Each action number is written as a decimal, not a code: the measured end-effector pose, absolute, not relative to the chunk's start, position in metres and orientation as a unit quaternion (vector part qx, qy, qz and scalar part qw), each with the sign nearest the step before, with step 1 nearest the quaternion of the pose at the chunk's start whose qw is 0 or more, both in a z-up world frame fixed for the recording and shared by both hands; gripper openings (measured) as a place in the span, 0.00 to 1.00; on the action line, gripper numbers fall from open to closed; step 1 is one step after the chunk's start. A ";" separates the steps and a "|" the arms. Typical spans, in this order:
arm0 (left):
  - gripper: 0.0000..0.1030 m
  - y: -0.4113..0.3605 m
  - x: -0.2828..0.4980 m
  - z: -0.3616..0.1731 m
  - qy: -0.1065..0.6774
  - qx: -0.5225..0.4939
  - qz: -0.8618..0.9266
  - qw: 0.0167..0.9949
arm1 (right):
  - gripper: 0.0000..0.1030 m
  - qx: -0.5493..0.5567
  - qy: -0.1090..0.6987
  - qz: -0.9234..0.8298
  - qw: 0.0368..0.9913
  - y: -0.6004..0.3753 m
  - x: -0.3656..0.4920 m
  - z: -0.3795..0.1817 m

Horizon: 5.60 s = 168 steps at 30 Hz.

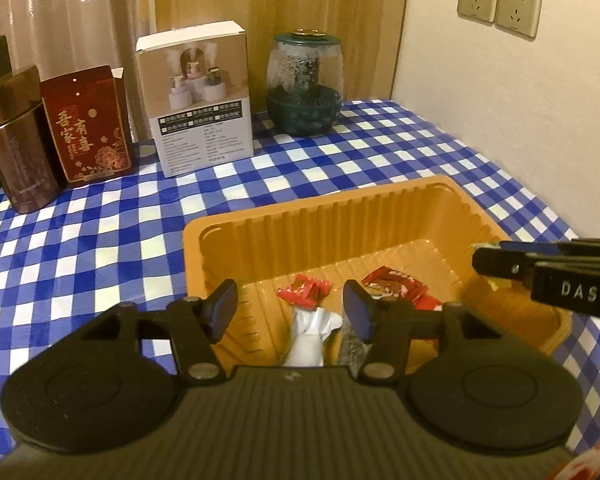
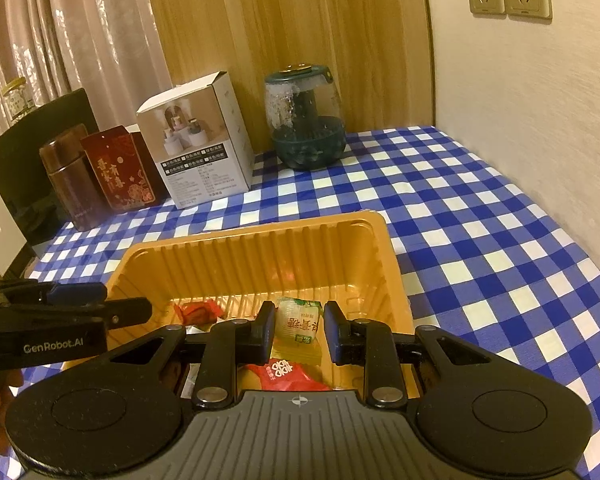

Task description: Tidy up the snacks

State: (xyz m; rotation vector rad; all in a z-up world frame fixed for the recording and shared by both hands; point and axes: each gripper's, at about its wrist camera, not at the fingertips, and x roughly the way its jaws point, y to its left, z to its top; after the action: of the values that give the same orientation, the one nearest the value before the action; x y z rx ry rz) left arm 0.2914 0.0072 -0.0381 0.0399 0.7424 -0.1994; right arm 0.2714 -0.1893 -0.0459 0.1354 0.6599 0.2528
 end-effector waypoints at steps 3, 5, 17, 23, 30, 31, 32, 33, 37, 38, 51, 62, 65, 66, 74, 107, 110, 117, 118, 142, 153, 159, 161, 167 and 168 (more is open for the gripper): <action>0.53 0.008 0.290 -0.040 0.364 0.025 -0.093 0.927 | 0.26 0.068 0.322 0.126 0.936 -0.188 0.271 -0.045; 0.53 0.008 0.289 -0.041 0.365 0.028 -0.090 0.926 | 0.26 0.070 0.321 0.127 0.936 -0.188 0.272 -0.044; 0.53 0.003 0.289 -0.044 0.370 0.039 -0.094 0.924 | 0.26 0.077 0.321 0.132 0.935 -0.186 0.275 -0.044; 0.53 0.003 0.290 -0.043 0.370 0.038 -0.095 0.924 | 0.26 0.088 0.316 0.140 0.934 -0.184 0.276 -0.045; 0.55 0.004 0.290 -0.043 0.369 0.042 -0.091 0.924 | 0.68 0.134 0.289 0.145 0.937 -0.195 0.275 -0.041; 0.57 0.005 0.290 -0.043 0.369 0.041 -0.089 0.924 | 0.68 0.138 0.289 0.143 0.937 -0.197 0.275 -0.040; 0.58 0.005 0.290 -0.043 0.369 0.041 -0.089 0.924 | 0.68 0.136 0.287 0.140 0.938 -0.197 0.275 -0.038; 0.58 0.005 0.290 -0.043 0.369 0.041 -0.089 0.924 | 0.68 0.135 0.286 0.137 0.939 -0.198 0.275 -0.037; 0.66 0.004 0.289 -0.044 0.366 0.046 -0.088 0.925 | 0.68 0.134 0.290 0.134 0.938 -0.199 0.275 -0.037; 0.67 0.003 0.288 -0.043 0.365 0.046 -0.088 0.926 | 0.68 0.131 0.291 0.132 0.938 -0.199 0.275 -0.037; 0.94 0.004 0.266 -0.039 0.344 0.051 -0.077 0.934 | 0.68 0.126 0.293 0.113 0.941 -0.207 0.263 -0.032; 1.00 0.008 0.220 -0.021 0.333 0.027 -0.067 0.940 | 0.68 0.123 0.305 0.102 0.939 -0.209 0.223 -0.025; 1.00 0.006 0.203 -0.013 0.333 0.022 -0.067 0.940 | 0.68 0.120 0.308 0.102 0.938 -0.210 0.206 -0.021; 1.00 0.005 0.196 -0.011 0.334 0.020 -0.069 0.940 | 0.68 0.119 0.309 0.102 0.938 -0.210 0.200 -0.020; 1.00 0.000 0.143 0.003 0.332 0.012 -0.072 0.940 | 0.68 0.102 0.314 0.093 0.939 -0.215 0.151 -0.009; 0.99 0.000 0.031 0.030 0.356 -0.011 -0.065 0.932 | 0.68 0.076 0.343 0.077 0.933 -0.205 0.041 0.003; 0.99 -0.004 0.023 0.031 0.359 -0.004 -0.057 0.931 | 0.68 0.064 0.343 0.076 0.934 -0.203 0.028 0.005; 0.99 -0.004 0.006 0.030 0.365 -0.008 -0.046 0.930 | 0.68 0.052 0.341 0.075 0.935 -0.202 0.005 0.010; 0.99 -0.004 0.006 0.029 0.366 -0.011 -0.046 0.929 | 0.68 0.050 0.340 0.076 0.936 -0.201 0.002 0.011; 0.99 -0.008 0.010 0.025 0.376 0.002 -0.052 0.925 | 0.68 0.048 0.353 0.076 0.931 -0.200 0.000 0.004; 0.99 -0.008 0.010 0.025 0.376 0.001 -0.052 0.925 | 0.68 0.048 0.354 0.075 0.931 -0.200 0.000 0.003; 0.99 -0.008 0.010 0.024 0.377 0.001 -0.051 0.925 | 0.68 0.048 0.355 0.074 0.931 -0.200 0.000 0.002; 0.99 -0.008 0.010 0.023 0.377 0.001 -0.051 0.925 | 0.68 0.048 0.356 0.073 0.930 -0.200 0.000 0.000; 0.99 -0.008 0.010 0.023 0.377 0.001 -0.052 0.925 | 0.68 0.049 0.355 0.074 0.931 -0.201 0.000 -0.001; 0.99 -0.008 0.010 0.023 0.377 0.000 -0.052 0.925 | 0.68 0.049 0.355 0.073 0.931 -0.200 -0.001 -0.002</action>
State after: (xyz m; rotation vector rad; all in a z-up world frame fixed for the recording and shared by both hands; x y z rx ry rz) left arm 0.0102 -0.0082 0.0231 0.0006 0.7746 -0.1064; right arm -0.0008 -0.2005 -0.0021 0.1004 0.7276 0.1504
